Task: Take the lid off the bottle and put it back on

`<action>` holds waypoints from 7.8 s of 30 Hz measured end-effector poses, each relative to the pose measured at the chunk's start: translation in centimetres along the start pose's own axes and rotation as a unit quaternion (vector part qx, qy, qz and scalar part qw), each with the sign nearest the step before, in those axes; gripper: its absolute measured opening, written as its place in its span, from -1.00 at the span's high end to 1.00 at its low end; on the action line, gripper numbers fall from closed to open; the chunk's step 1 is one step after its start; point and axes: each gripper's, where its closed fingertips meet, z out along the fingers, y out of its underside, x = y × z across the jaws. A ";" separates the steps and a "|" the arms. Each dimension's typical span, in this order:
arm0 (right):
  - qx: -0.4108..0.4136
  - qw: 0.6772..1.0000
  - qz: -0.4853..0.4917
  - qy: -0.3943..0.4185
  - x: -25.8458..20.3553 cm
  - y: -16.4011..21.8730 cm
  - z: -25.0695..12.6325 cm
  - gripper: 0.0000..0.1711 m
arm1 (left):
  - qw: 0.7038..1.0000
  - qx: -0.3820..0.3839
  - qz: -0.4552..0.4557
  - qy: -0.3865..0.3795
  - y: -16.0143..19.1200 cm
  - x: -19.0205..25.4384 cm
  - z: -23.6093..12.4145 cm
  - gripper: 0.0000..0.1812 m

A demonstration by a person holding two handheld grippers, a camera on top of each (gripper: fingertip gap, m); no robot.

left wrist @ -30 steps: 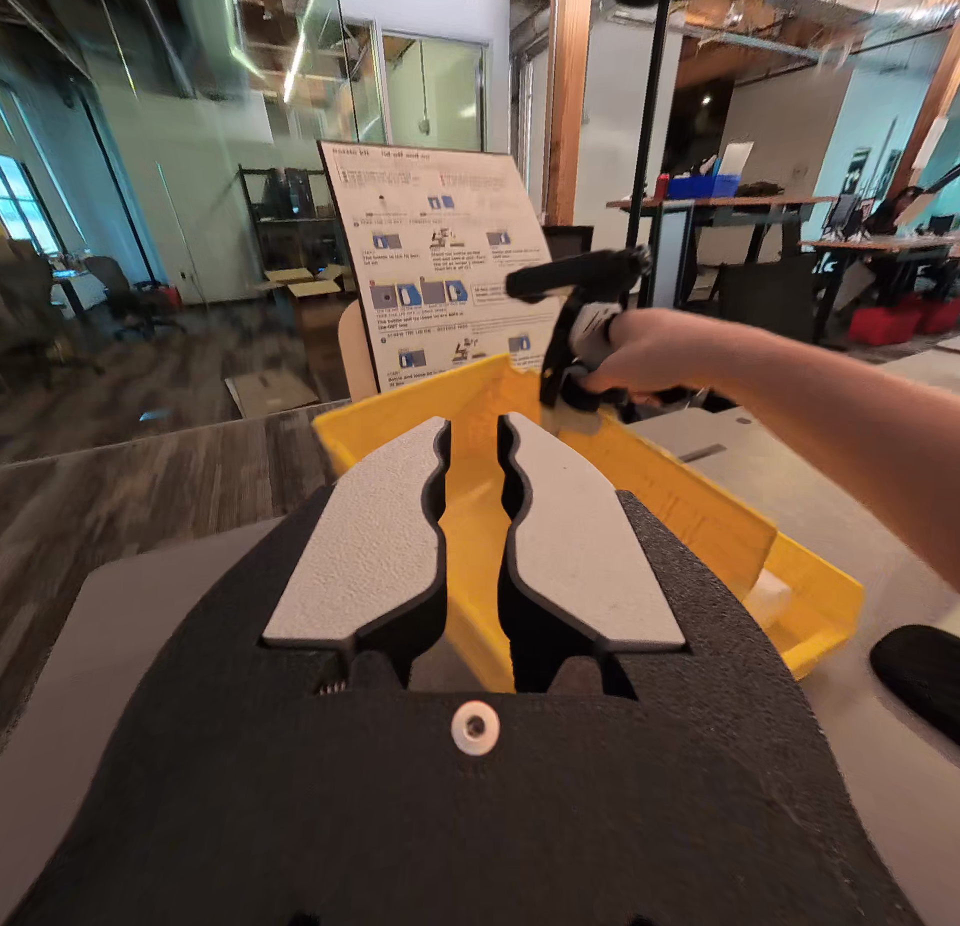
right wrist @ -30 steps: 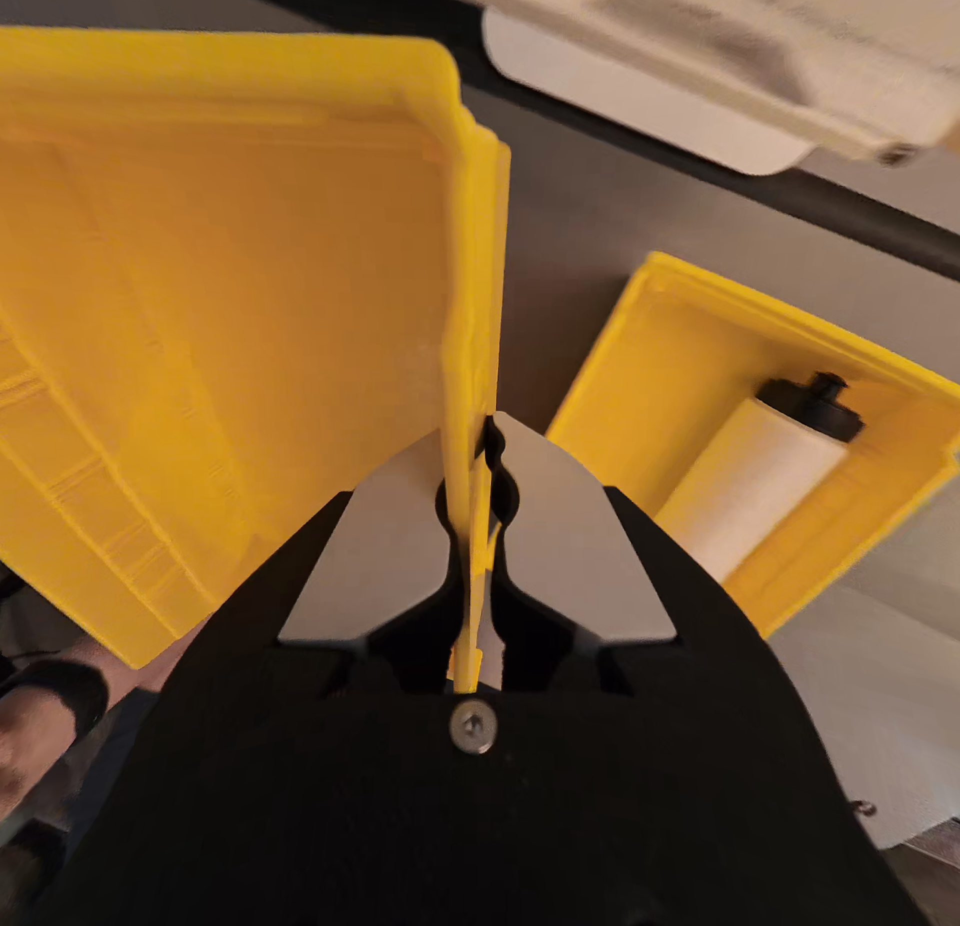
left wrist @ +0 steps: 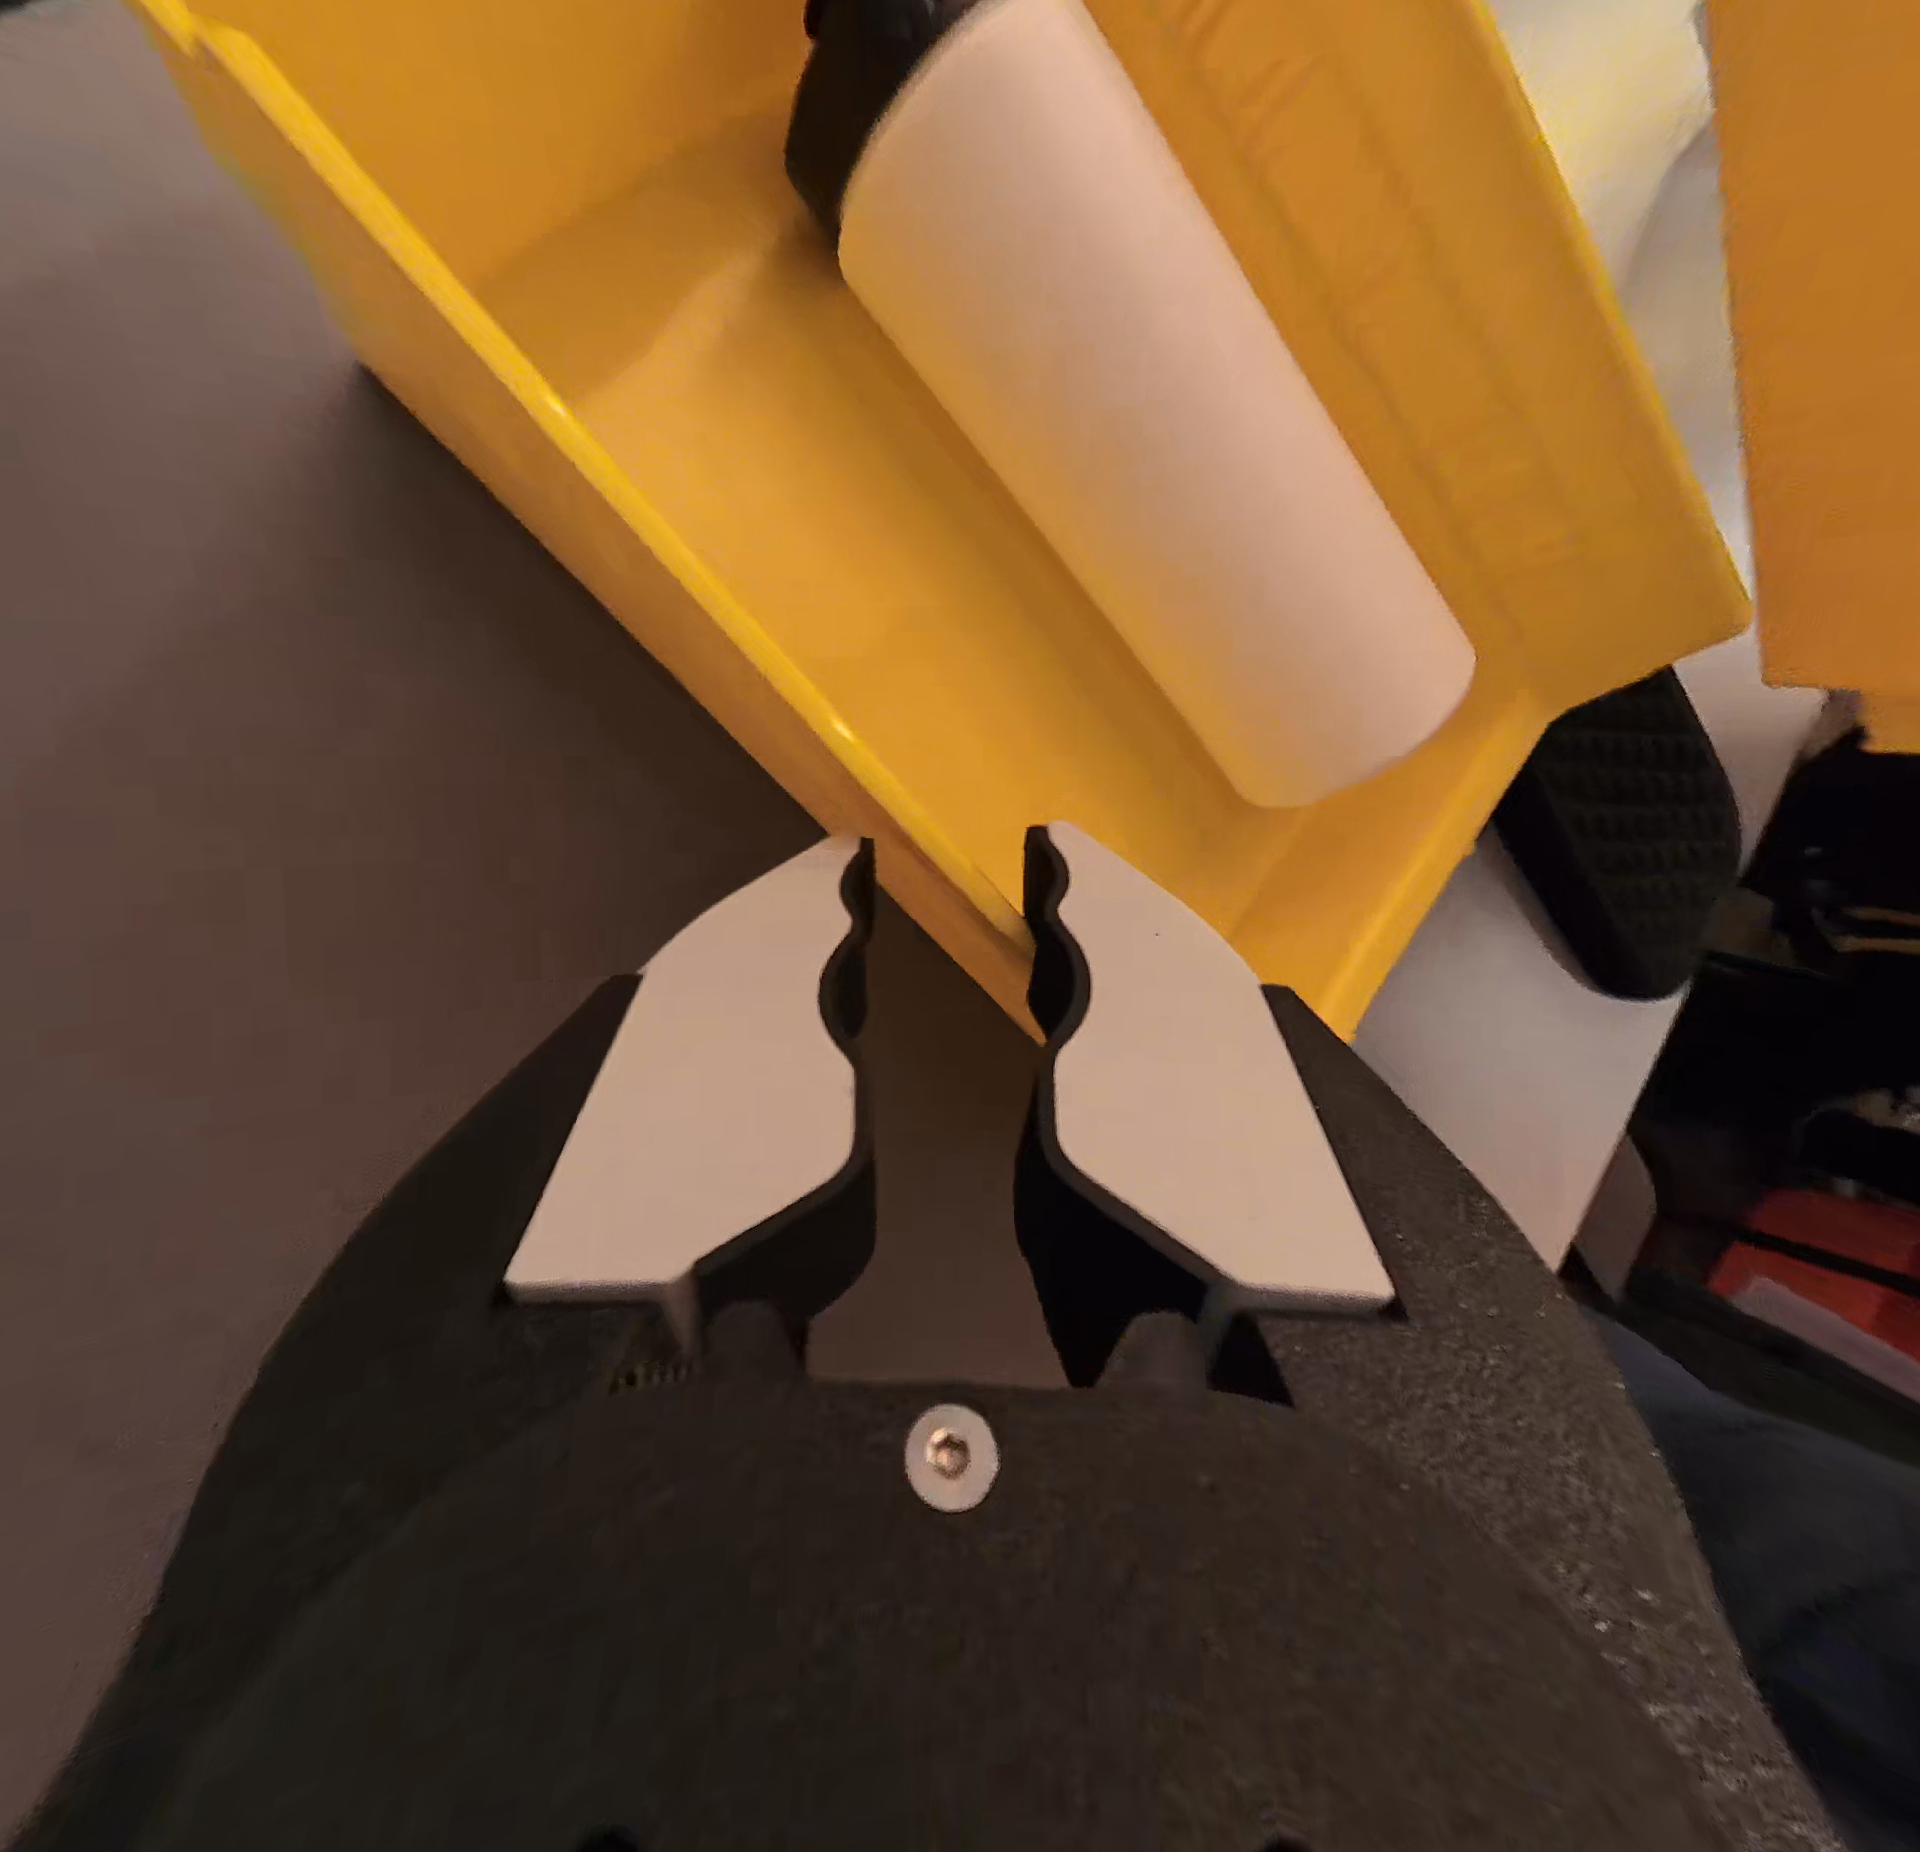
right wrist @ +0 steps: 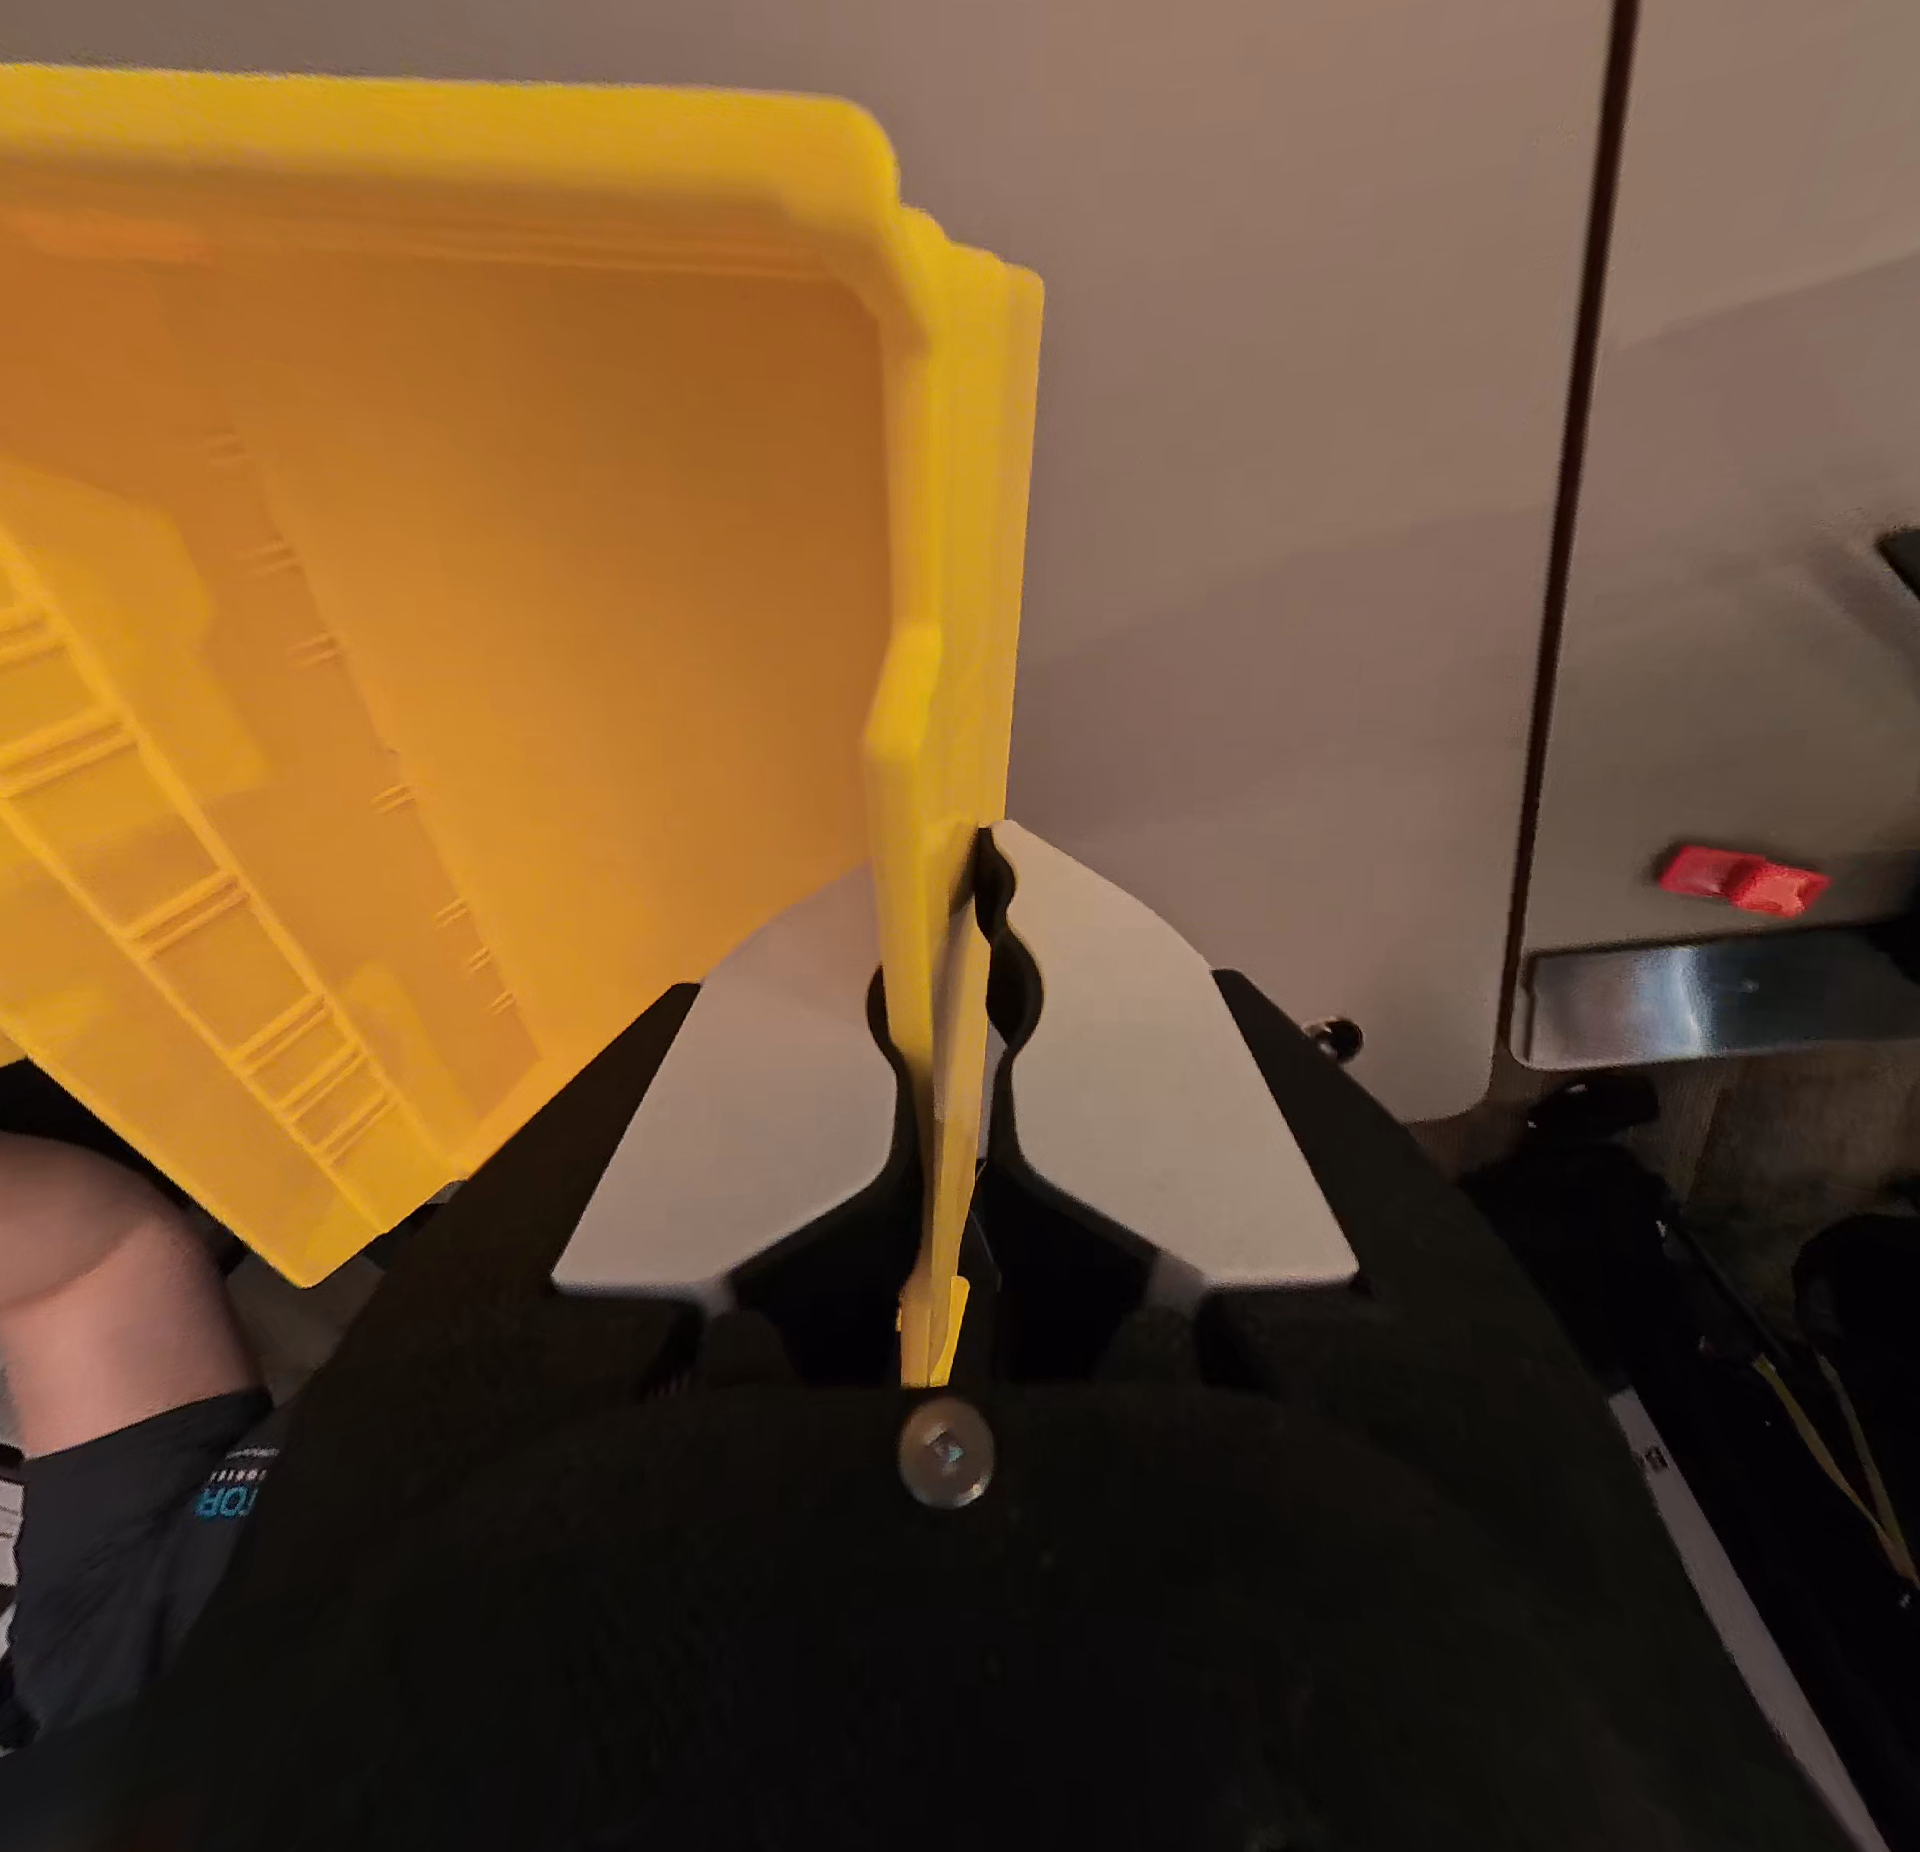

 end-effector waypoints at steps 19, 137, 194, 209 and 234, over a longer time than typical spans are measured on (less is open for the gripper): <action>-0.052 0.989 -0.095 -0.098 -12.4 -3.7 12.4 0.90 | 0.989 -0.021 -0.121 -0.080 6.1 -12.3 -11.3 0.91; 0.491 0.739 -0.433 -0.158 -31.7 -5.9 1.4 0.39 | 0.943 -0.084 -0.170 -0.274 11.9 -21.1 -17.3 0.09; 0.362 0.597 -0.604 -0.385 -45.5 8.9 3.1 0.10 | 0.880 0.362 0.298 -0.076 -4.2 5.7 -2.3 -0.01; 0.361 0.572 -0.622 -0.395 -45.0 9.2 3.2 0.09 | 0.895 0.328 0.297 -0.048 -3.7 6.2 -2.1 0.04; 0.315 0.697 -0.592 -0.253 -42.0 9.9 2.6 0.16 | 0.897 0.291 0.333 -0.022 -2.9 8.2 -1.3 0.03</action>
